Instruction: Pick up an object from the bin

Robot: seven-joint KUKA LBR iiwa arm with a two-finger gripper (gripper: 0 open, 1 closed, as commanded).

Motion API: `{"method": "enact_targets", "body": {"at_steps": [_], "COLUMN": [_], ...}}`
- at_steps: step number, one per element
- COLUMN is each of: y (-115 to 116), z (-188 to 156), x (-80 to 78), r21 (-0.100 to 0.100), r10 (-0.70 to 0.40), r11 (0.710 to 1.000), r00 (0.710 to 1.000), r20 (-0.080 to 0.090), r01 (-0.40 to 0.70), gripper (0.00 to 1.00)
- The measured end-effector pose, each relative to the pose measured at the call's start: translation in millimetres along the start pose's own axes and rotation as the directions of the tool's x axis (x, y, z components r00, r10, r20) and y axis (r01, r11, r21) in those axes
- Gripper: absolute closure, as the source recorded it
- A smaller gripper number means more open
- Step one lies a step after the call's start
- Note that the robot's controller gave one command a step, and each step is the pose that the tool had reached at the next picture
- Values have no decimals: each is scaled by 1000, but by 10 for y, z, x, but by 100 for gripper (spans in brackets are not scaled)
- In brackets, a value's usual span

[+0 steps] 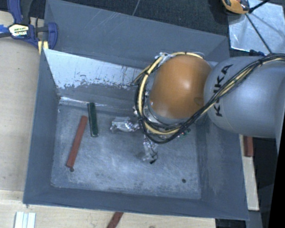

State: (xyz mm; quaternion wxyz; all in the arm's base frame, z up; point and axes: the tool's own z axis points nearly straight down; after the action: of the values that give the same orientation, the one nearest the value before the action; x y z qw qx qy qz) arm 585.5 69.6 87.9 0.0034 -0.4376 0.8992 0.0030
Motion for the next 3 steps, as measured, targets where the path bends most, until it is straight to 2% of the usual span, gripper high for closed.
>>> {"method": "enact_targets", "body": {"at_steps": [1,2,3], "y": [-323,-296,-222], "z": [-64,-74,-50], "x": [210,-279,-282], "r21": [7,4,3], "r10": [-1,-97,-103], "r11": [1000,995,995], "r00": [1000,995,995], "r20": [-8,-5,-4], "r01": [1,97,103], "gripper": [0,0,0]}}
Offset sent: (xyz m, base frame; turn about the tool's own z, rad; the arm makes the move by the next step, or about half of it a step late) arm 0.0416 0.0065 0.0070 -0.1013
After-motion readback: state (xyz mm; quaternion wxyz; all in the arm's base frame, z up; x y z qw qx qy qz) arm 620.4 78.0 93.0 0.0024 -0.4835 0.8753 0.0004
